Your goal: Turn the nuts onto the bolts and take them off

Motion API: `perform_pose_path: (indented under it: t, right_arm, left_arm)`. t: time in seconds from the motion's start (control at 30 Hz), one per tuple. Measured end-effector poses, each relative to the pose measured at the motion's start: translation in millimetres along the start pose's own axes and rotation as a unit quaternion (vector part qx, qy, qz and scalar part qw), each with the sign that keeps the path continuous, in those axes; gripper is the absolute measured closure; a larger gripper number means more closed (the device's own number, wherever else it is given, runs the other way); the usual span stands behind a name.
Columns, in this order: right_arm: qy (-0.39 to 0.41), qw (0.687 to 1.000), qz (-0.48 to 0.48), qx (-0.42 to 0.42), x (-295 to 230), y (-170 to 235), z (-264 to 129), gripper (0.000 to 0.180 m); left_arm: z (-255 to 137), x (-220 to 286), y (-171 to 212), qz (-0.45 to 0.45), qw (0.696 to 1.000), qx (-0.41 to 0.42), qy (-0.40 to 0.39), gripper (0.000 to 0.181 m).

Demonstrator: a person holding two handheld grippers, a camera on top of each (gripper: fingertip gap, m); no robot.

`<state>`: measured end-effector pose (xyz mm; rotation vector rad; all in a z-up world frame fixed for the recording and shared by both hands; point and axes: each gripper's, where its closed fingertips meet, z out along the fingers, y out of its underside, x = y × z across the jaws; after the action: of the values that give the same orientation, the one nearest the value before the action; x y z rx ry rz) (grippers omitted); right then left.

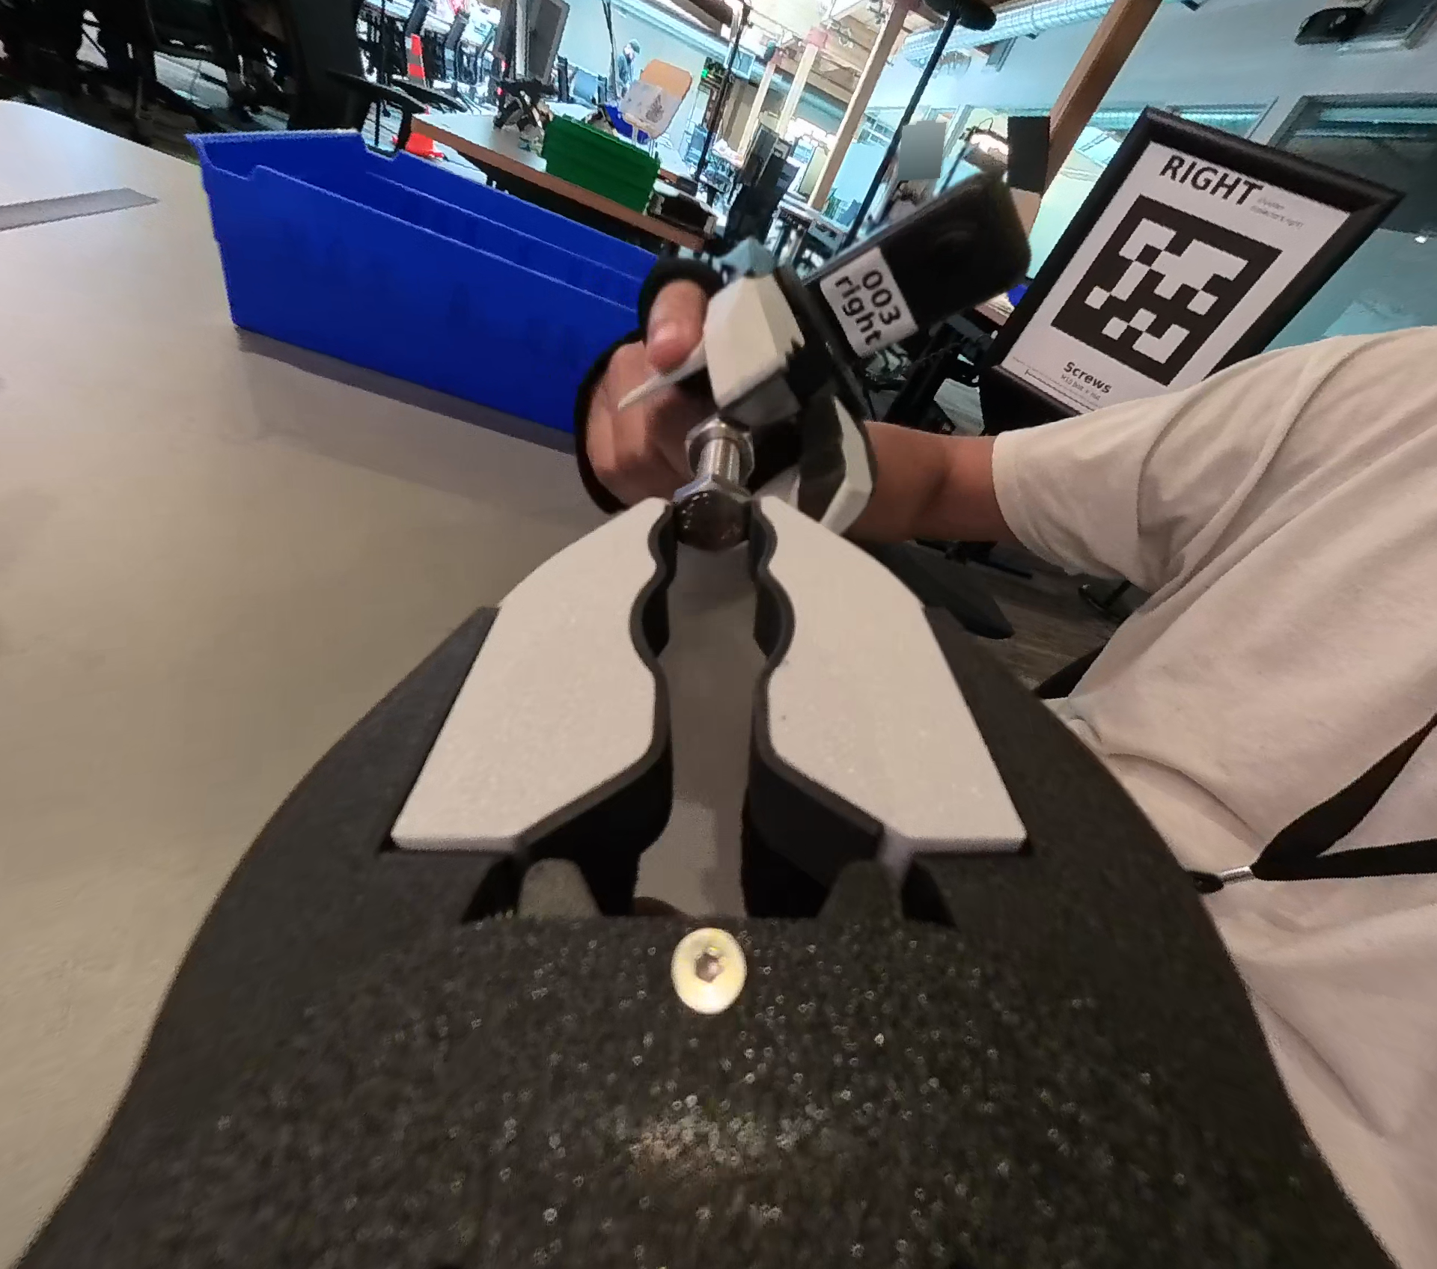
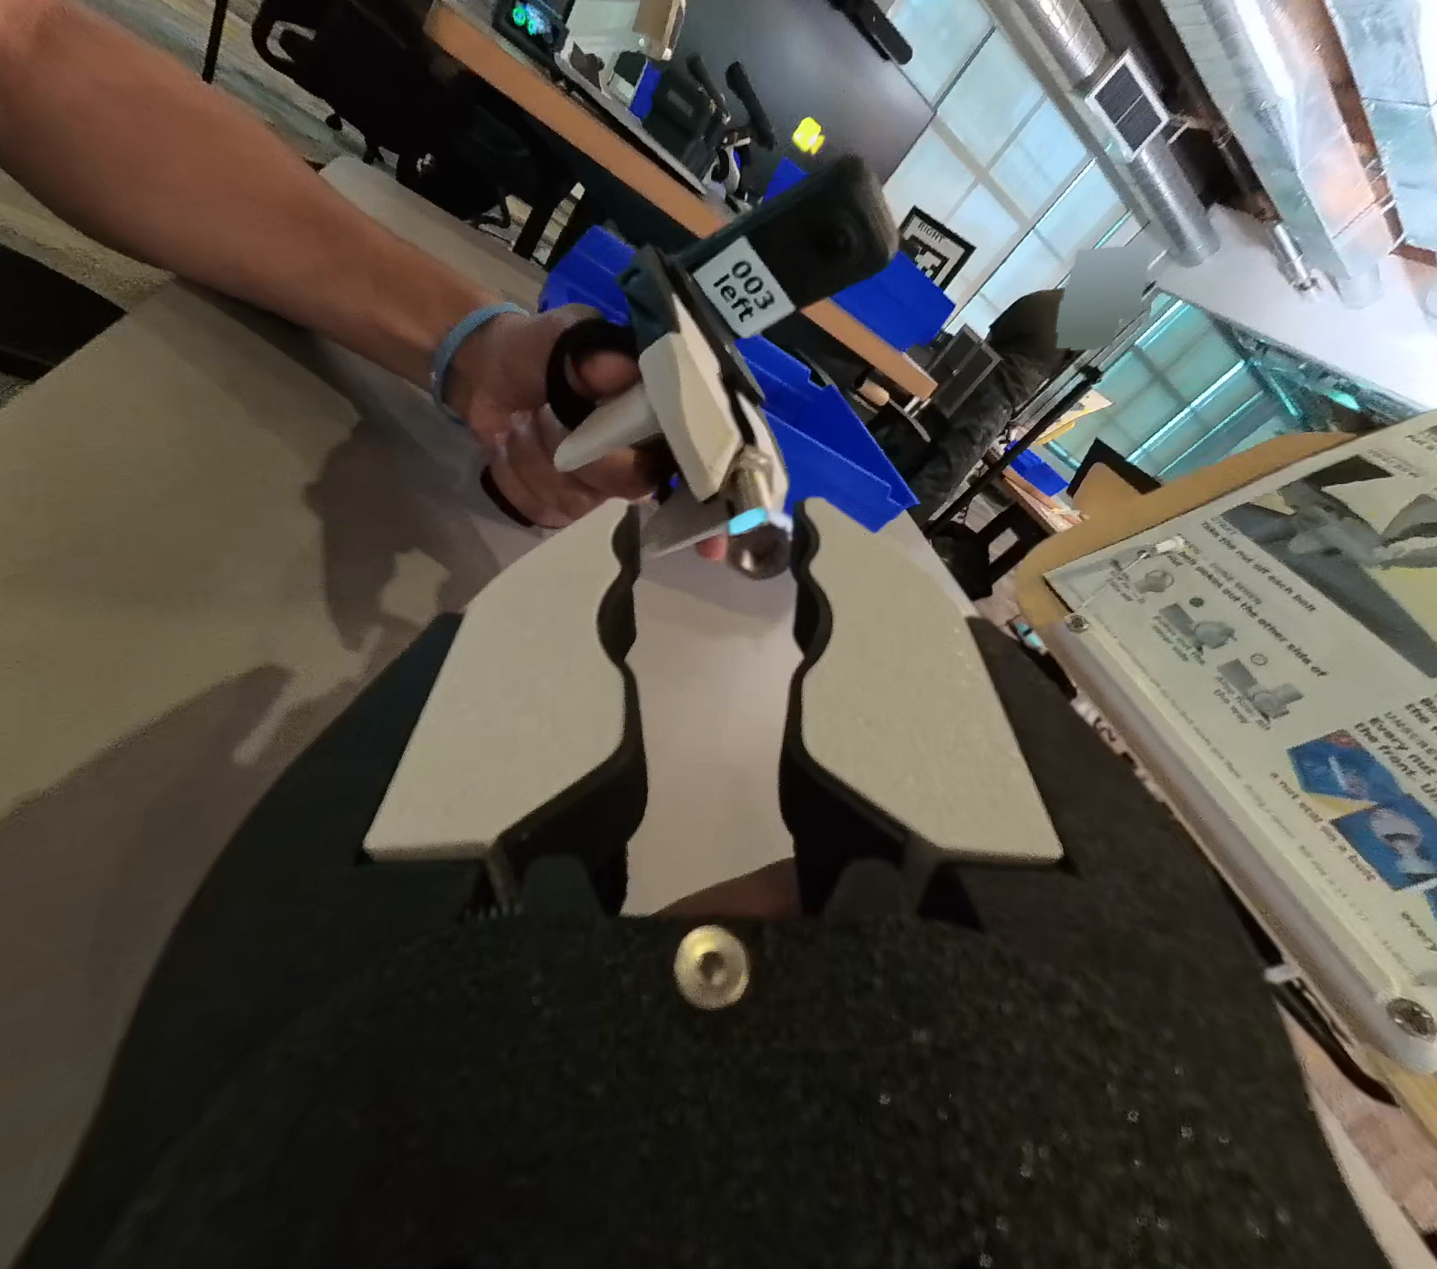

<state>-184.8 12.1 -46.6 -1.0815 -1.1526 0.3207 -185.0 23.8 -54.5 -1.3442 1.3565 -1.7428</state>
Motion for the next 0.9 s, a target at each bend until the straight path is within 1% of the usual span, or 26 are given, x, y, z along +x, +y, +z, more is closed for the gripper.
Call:
perform_pose_path:
  t: [0.03, 0.17, 0.23, 0.37, 0.43, 0.57, 0.63, 0.8, 0.9]
  right_arm:
    - [0.0, 1.0, 0.003, -0.006, -1, 4, 3, 0.139]
    - [-0.008, 0.999, 0.028, -0.035, 1, 27, 6, 0.141]
    - [0.0, 0.999, 0.03, -0.026, 4, 22, 3, 0.141]
    - [0.012, 1.0, 0.01, 0.012, 5, -6, 0, 0.142]
    - [-0.001, 1.0, 0.01, 0.004, -1, -3, 6, 0.141]
    - [-0.005, 0.999, 0.037, -0.026, 0, 21, 12, 0.14]
    - [0.0, 0.999, 0.043, -0.018, 2, 18, 9, 0.141]
    - [0.013, 0.999, 0.02, 0.023, 4, -11, 2, 0.142]
    - [0.015, 1.0, 0.017, 0.013, 1, -4, 9, 0.14]
  left_arm:
    - [0, 0, -1, -0.001, 1.0, 0.004, 0.0, 0.164]
    - [0, 5, -4, 0.005, 1.0, 0.008, 0.007, 0.164]
    - [0, 6, -5, 0.009, 1.0, 0.008, 0.005, 0.164]
    - [-2, 2, -4, 0.005, 1.0, 0.007, -0.001, 0.163]
    - [-2, 2, -4, 0.005, 1.0, 0.007, -0.001, 0.164]
    - [-1, 7, -7, 0.01, 1.0, 0.013, 0.006, 0.164]
    - [-1, 8, -8, 0.016, 1.0, 0.01, 0.004, 0.164]
    - [-5, 5, -11, 0.007, 1.0, 0.02, 0.002, 0.164]
    - [-6, 5, -12, 0.001, 1.0, 0.027, 0.006, 0.164]
